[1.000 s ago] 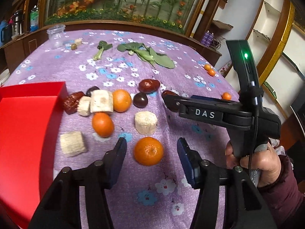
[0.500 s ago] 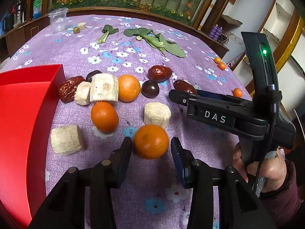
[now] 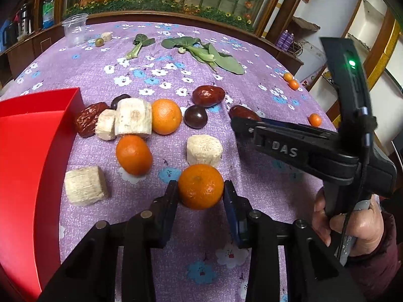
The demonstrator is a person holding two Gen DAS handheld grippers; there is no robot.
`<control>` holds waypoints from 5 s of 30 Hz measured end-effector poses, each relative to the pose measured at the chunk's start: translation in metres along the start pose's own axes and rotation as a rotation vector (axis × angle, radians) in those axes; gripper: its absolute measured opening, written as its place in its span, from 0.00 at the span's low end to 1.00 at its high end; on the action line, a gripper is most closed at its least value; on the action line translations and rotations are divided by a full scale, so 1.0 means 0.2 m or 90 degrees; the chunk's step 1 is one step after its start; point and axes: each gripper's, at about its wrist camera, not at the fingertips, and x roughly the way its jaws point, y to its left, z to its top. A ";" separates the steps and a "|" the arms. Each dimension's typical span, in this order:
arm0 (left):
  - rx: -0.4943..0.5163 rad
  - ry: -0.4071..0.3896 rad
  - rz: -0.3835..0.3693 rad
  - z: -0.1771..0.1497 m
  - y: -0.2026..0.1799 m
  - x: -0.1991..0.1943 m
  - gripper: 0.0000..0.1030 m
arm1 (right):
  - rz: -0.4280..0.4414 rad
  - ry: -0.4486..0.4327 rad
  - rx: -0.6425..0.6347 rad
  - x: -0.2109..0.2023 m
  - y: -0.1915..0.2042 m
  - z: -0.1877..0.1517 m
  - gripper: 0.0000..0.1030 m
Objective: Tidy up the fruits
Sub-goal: 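Grasp a mandarin orange with the left tool while the right tool grasps a red date, then carry the orange and date over the red tray and open both tools, then withdraw both tools from the tray back over the fruit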
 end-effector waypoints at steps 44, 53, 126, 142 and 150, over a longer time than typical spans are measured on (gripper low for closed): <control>-0.035 -0.132 0.030 -0.19 0.09 -0.63 0.34 | 0.049 -0.081 -0.061 -0.59 0.48 -0.28 0.35; -0.076 -0.152 0.095 -0.20 0.27 -0.68 0.34 | 0.087 -0.075 -0.085 -0.59 0.63 -0.27 0.35; -0.169 -0.209 0.230 -0.12 0.69 -0.89 0.74 | 0.183 -0.041 -0.123 -0.35 0.88 -0.26 0.60; -0.050 -0.110 0.145 -0.08 0.36 -0.51 0.74 | 0.118 -0.030 0.008 -0.26 0.30 -0.17 0.60; -0.011 -0.091 0.103 -0.04 0.26 -0.40 0.73 | 0.085 -0.014 -0.046 -0.12 0.35 -0.13 0.60</control>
